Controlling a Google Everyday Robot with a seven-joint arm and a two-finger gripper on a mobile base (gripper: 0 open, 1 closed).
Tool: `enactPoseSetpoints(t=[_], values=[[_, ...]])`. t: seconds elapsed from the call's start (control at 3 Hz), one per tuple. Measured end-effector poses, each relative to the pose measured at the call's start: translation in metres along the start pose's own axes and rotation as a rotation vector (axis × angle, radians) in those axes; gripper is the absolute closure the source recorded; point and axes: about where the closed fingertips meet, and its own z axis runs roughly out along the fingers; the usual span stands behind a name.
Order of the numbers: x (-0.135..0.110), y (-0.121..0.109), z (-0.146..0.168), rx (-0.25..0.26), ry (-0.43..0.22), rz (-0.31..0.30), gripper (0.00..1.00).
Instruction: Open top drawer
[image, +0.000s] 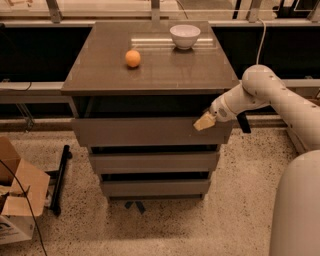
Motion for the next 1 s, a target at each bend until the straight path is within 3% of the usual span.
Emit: enactPoseSetpoints(t=[0.67,1.0], values=[[0.0003,0.0004,0.003,-0.007,0.001,0.001,0.59],[0.0004,0.0004,0.003,-0.007,0.001,0.001,0.27]])
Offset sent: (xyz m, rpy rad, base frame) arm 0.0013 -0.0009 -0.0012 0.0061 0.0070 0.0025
